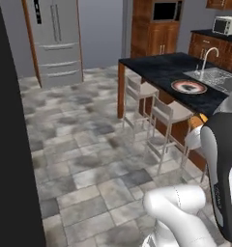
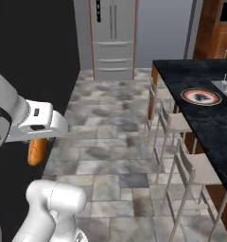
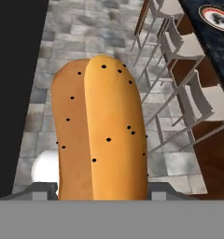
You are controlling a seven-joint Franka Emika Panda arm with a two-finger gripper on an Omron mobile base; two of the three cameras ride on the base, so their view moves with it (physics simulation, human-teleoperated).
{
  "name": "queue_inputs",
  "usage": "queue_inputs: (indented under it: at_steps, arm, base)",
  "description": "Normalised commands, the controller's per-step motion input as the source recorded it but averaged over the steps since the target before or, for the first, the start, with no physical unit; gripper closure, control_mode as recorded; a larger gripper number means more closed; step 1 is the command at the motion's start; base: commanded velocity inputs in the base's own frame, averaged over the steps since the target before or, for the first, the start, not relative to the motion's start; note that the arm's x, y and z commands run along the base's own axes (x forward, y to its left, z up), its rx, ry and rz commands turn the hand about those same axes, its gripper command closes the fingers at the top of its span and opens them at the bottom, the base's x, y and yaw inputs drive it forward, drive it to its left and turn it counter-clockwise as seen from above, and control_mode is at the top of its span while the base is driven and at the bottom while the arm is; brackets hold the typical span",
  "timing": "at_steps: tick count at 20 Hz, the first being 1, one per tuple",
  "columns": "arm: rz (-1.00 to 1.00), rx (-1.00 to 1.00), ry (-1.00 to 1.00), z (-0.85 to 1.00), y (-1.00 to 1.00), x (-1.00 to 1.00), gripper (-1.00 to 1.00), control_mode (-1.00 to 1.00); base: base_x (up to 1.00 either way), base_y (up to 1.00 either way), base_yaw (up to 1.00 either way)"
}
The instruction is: Move the hot dog bun to the plate on the dining table and place the condiment next to that plate. Then navigate to the fridge and take the sausage and place it on the plate as well.
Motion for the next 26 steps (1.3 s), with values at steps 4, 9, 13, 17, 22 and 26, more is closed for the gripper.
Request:
queue_inputs:
  at_steps: [4,9,13,17,22,26]
  arm:
    - [0.0,0.0,0.0,0.0,0.0,0.0,1.0,1.0]
    - [0.0,0.0,0.0,0.0,0.0,0.0,1.0,1.0]
    - [0.0,0.0,0.0,0.0,0.0,0.0,1.0,1.0]
    - [0.0,0.0,0.0,0.0,0.0,0.0,1.0,1.0]
    - [0.0,0.0,0.0,0.0,0.0,0.0,1.0,1.0]
    - [0.0,0.0,0.0,0.0,0.0,0.0,1.0,1.0]
  base:
    - [0.85,0.67,-0.53]
    - [0.89,0.64,-0.54]
    - [0.93,0.65,-0.54]
    - [0.93,0.71,-0.53]
    - [0.9,0.8,-0.53]
    - [0.86,0.69,-0.53]
